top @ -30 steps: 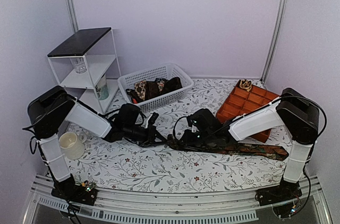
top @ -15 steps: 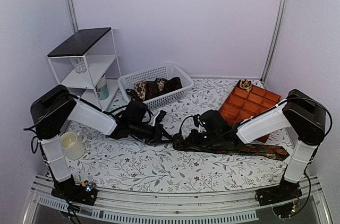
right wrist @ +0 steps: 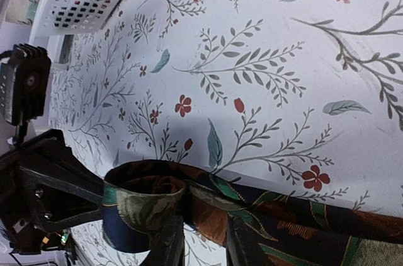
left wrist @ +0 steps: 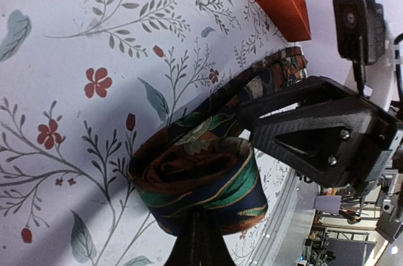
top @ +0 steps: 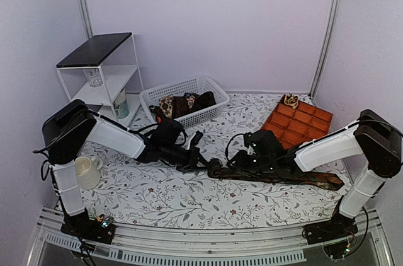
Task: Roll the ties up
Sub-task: Roll the tie at the center of the board.
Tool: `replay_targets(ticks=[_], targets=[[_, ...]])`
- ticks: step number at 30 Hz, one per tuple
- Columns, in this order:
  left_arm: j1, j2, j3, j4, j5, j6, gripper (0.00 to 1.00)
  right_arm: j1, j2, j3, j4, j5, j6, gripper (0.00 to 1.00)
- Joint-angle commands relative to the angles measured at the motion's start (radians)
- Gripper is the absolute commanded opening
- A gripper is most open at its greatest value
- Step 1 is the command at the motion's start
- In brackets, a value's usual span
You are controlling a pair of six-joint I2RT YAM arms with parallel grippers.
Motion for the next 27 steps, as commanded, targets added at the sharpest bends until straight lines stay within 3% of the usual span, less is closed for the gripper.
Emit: replay_targets(ticks=[1,6,10,27], targets=[[-0.031,0.028,0.047,-0.034,-0.017,0.018,0.0,-0.006,-0.111,-0.032,-0.015,0.038,0.013,0.27],[-0.054,0.096,0.102,-0.036,-0.01,0.021,0.0,-0.006,-0.153,-0.045,-0.023,0.01,0.013,0.42],[-0.067,0.139,0.145,-0.046,-0.005,0.025,0.0,-0.007,-0.169,-0.054,-0.025,0.003,0.021,0.48],[-0.076,0.174,0.17,-0.058,-0.008,0.03,0.0,-0.008,0.041,0.034,-0.035,-0.031,0.019,0.35]])
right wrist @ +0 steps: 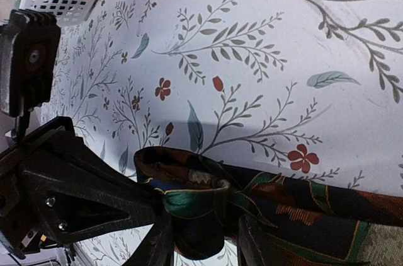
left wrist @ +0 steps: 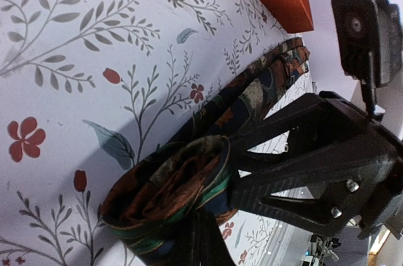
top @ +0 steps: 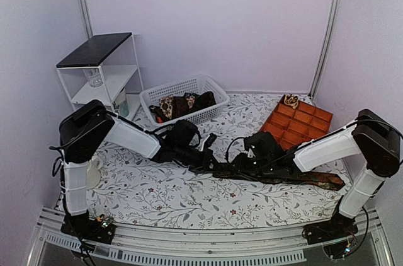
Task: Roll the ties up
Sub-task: Roll the tie at the center of the board.
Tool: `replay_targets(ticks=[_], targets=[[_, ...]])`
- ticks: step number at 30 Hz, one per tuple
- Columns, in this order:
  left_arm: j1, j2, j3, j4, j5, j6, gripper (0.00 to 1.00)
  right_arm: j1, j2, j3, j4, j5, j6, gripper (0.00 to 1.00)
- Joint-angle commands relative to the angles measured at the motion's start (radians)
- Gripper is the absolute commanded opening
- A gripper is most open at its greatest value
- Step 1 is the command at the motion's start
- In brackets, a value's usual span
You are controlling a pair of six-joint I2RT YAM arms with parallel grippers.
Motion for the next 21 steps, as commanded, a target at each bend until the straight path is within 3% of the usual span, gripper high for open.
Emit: replay_targets(ticks=[1,6,14,21], targets=[[-0.016,0.02,0.0,-0.037,-0.012,0.015,0.0,-0.005,0.078,0.052,0.017,-0.034,-0.015,0.33],[-0.003,-0.059,-0.054,-0.055,-0.07,0.009,0.0,-0.002,0.127,0.056,0.066,-0.106,0.001,0.21],[0.074,-0.324,-0.266,-0.148,-0.229,0.047,0.0,0.077,0.222,0.166,0.066,-0.132,0.062,0.21],[0.081,-0.37,-0.361,-0.173,-0.256,0.08,0.0,0.114,0.235,0.221,0.028,-0.112,0.087,0.23]])
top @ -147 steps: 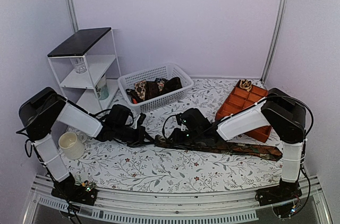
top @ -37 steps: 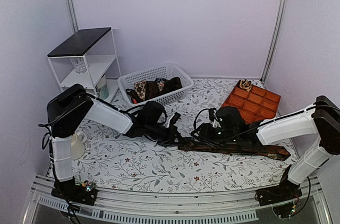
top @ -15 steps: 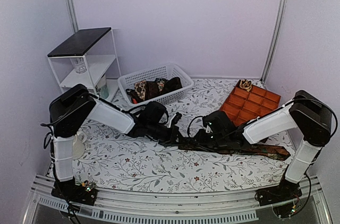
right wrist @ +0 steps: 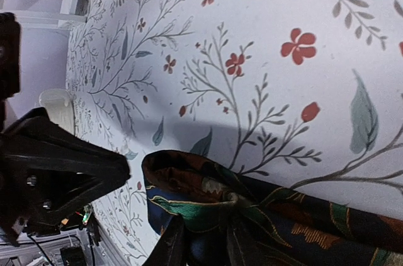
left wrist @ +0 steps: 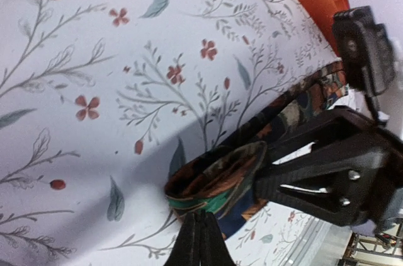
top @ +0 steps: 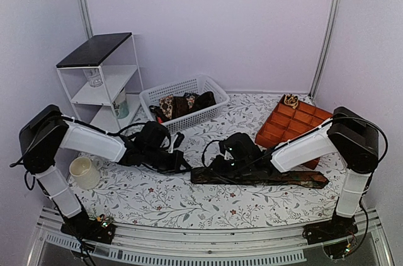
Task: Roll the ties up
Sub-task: Roll the tie at the center of the board.
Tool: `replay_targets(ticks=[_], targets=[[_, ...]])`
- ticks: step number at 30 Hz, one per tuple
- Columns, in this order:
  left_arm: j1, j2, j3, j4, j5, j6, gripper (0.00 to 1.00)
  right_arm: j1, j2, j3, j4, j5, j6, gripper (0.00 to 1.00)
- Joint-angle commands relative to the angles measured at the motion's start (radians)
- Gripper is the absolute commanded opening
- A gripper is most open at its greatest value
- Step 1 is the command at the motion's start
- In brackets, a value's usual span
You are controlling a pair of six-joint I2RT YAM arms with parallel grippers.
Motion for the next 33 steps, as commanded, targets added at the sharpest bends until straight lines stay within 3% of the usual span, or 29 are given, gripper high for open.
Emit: replay_targets(ticks=[1,9,21,26,33], targets=[[0.003,0.002,-0.059,-0.023,-0.026,0.023,0.0,0.013,0.017,0.012,-0.028,0.012,0.024,0.25],[0.001,0.005,-0.132,0.063,-0.014,0.0,0.0,0.012,-0.001,-0.031,-0.048,0.029,0.024,0.22],[0.002,0.107,-0.121,0.296,0.129,-0.056,0.0,0.012,-0.018,-0.061,-0.046,0.057,0.023,0.19],[0.001,0.099,-0.123,0.374,0.174,-0.094,0.0,0.012,-0.034,-0.079,-0.042,0.068,0.031,0.29],[0.001,0.095,-0.114,0.405,0.195,-0.122,0.0,0.012,-0.081,-0.102,-0.052,0.104,0.018,0.28]])
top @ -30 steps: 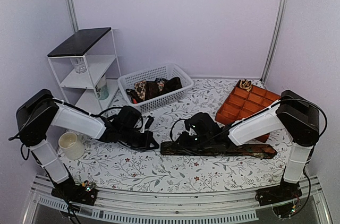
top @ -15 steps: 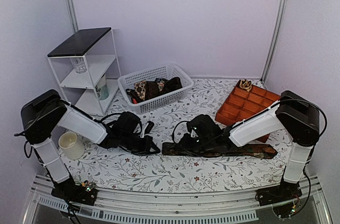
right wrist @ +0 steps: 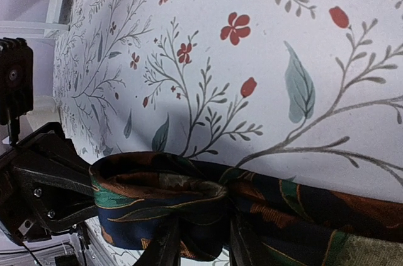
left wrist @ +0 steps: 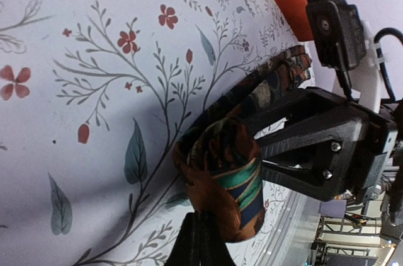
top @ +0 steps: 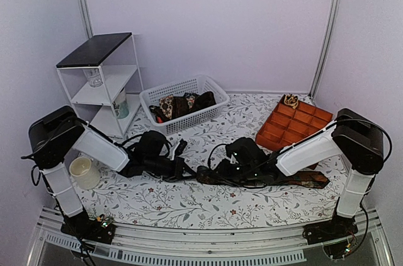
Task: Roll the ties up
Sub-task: Roll the tie at the center of the board.
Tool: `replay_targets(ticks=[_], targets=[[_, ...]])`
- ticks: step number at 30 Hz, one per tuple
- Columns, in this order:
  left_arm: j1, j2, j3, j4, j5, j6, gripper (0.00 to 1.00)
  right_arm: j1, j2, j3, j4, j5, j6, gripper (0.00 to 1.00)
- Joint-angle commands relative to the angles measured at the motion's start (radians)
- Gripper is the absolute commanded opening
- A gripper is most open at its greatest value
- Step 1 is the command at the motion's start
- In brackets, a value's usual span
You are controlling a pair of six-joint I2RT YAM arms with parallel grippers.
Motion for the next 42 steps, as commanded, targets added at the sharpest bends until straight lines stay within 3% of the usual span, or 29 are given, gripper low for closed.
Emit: replay_targets(ticks=[1,12,20,30,42], targets=[[0.002,-0.002,0.019,0.06,0.032,-0.022,0.0,0.003,-0.046,-0.028,-0.063,0.045,-0.009,0.26],[0.002,0.014,0.052,0.018,0.024,-0.008,0.0,0.002,-0.041,-0.035,-0.053,0.059,-0.022,0.2],[0.001,-0.003,0.053,-0.151,-0.143,0.028,0.0,0.002,-0.013,-0.031,-0.045,0.052,-0.027,0.19],[-0.005,0.076,0.091,-0.009,0.005,0.007,0.0,0.001,-0.025,-0.042,-0.04,0.057,-0.034,0.19],[-0.045,0.066,0.171,-0.051,0.038,-0.012,0.0,-0.014,-0.09,-0.095,0.016,0.055,-0.091,0.19]])
